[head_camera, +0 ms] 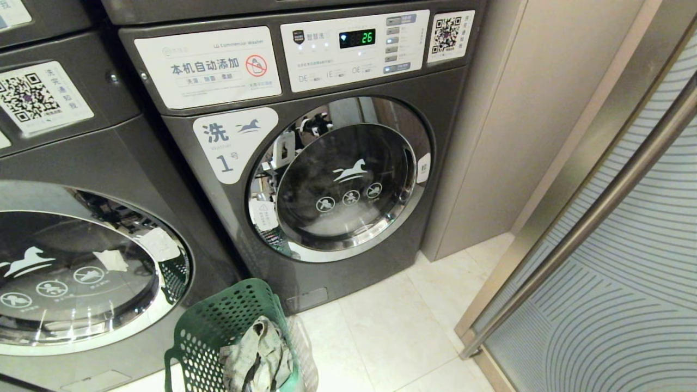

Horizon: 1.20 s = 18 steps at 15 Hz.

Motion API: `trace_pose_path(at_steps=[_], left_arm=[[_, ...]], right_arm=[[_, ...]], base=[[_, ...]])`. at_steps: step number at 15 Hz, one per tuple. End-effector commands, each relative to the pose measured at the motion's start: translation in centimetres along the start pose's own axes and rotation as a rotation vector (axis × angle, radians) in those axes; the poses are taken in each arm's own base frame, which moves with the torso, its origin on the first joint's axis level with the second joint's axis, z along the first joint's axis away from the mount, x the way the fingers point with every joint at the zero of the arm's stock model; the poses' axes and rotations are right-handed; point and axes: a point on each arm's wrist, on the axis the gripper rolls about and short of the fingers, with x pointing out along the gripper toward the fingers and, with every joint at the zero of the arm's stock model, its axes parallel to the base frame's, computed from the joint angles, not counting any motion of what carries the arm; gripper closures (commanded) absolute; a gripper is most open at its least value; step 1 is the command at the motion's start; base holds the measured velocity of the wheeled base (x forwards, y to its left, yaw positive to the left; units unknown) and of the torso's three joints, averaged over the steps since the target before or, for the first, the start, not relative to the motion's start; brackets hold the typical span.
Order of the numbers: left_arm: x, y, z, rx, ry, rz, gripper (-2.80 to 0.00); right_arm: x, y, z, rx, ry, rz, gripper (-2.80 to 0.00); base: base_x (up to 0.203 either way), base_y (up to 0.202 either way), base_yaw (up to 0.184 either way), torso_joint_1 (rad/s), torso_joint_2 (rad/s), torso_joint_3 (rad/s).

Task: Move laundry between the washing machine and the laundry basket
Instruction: Press the washing machine switch

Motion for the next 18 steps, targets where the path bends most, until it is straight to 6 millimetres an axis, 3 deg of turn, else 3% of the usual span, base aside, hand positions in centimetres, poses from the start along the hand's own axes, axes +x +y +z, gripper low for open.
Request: trace_pose_path(at_steps=[1,18], left_arm=[[-0.7,0.5,1.2,-0.013,-0.028,0.006,0.00],[-2.0,-1.0,-0.5,0.076,0.108,-0.067,0.00]], right_arm=[[0.0,0.0,0.0,-0.001,0.000,0.000,0.00],[0.0,0.0,0.0,0.000,0.000,0.000,0.00]], base=[[0.000,0.000,0.000,0.000,0.00,0.000],[0.000,0.000,0.000,0.000,0.00,0.000]])
